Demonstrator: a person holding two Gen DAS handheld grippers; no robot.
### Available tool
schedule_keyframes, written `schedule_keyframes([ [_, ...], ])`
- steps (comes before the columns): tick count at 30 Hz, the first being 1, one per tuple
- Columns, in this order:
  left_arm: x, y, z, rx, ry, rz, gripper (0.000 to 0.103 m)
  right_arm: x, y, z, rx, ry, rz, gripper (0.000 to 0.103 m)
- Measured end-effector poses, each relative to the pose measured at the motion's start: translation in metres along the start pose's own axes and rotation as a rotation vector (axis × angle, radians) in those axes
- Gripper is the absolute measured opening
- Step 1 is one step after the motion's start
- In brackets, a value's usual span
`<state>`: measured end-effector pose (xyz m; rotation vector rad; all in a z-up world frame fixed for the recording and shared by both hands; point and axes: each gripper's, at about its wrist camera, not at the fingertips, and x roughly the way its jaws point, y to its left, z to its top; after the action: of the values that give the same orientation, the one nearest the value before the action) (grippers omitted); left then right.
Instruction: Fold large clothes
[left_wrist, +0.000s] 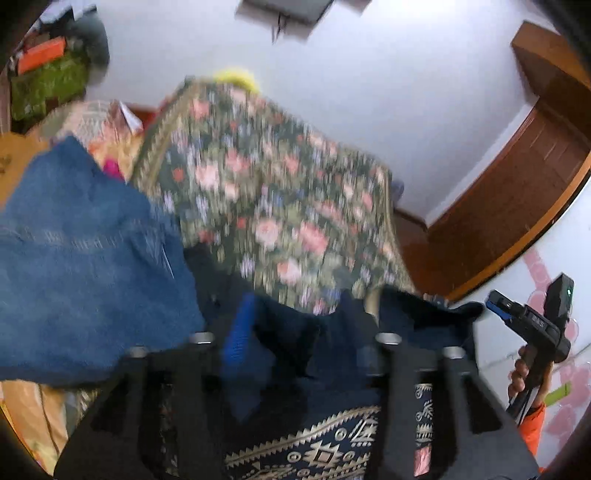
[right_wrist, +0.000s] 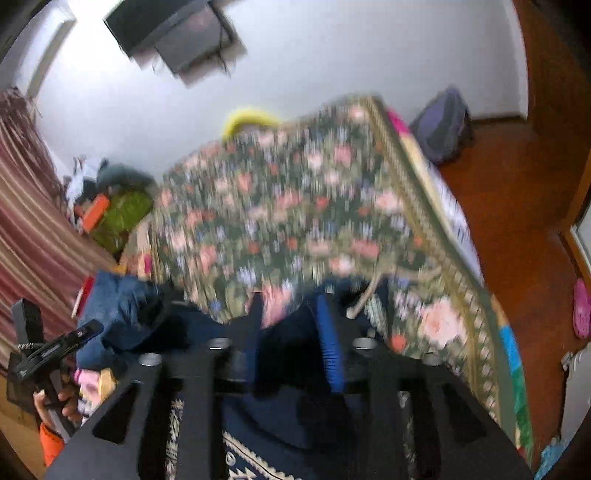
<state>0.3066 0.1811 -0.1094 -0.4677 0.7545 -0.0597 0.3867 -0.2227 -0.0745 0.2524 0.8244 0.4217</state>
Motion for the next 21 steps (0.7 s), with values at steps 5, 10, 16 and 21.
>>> schedule_keyframes([
  [5, -0.016, -0.012, -0.011, 0.083, -0.025, 0.080, 0.061, -0.008, 0.015, -0.009, -0.090, -0.009, -0.058, 0.055],
  [10, 0.002, -0.017, -0.044, 0.130, 0.084, 0.102, 0.061, 0.013, 0.034, -0.037, -0.186, 0.088, -0.063, 0.055],
  [16, 0.039, -0.014, -0.106, 0.157, 0.231, 0.146, 0.061, 0.046, 0.052, -0.091, -0.302, 0.250, -0.087, 0.055],
  [21, 0.040, 0.002, -0.145, 0.127, 0.230, 0.152, 0.072, 0.041, 0.051, -0.124, -0.374, 0.204, -0.159, 0.070],
])
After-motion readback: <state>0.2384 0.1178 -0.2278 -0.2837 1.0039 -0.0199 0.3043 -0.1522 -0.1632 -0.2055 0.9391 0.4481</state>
